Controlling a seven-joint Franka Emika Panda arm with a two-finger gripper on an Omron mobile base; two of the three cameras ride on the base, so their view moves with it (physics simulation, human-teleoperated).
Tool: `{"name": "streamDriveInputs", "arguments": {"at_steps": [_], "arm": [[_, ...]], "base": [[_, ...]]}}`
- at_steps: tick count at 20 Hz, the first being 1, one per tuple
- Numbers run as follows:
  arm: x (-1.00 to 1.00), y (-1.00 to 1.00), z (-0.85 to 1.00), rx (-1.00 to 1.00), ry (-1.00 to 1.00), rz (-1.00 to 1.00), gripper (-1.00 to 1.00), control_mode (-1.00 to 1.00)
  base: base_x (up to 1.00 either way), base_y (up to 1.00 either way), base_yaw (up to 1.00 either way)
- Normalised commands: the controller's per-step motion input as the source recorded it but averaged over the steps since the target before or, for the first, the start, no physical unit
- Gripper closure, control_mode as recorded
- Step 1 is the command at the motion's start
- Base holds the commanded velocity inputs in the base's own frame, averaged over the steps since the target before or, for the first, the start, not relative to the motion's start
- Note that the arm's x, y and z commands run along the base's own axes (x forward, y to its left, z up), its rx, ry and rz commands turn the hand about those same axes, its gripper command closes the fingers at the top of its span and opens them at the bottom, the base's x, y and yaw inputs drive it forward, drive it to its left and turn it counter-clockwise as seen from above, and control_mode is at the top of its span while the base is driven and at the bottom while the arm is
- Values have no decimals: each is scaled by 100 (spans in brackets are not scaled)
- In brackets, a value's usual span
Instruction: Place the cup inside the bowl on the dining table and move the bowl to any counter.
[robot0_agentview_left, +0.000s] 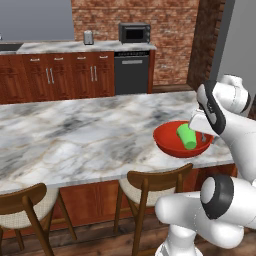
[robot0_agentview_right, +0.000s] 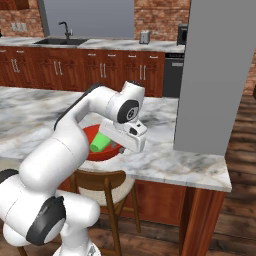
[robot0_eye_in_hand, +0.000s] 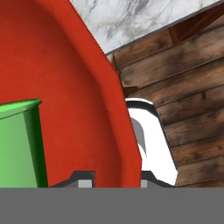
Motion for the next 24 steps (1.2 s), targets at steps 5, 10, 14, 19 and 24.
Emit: {"name": "streamDriveInputs", "arguments": {"at_steps": [5, 10, 14, 19, 24], "arm": [[0, 0, 0, 0, 0, 0, 100, -100], [0, 0, 0, 0, 0, 0, 100, 100], [0, 0, 0, 0, 0, 0, 100, 100], [0, 0, 0, 0, 0, 0, 100, 100], [0, 0, 0, 0, 0, 0, 100, 100]], "base": [[0, 0, 0], [0, 0, 0], [-2, 0, 0], [-41, 17, 0], [-36, 42, 0]]}}
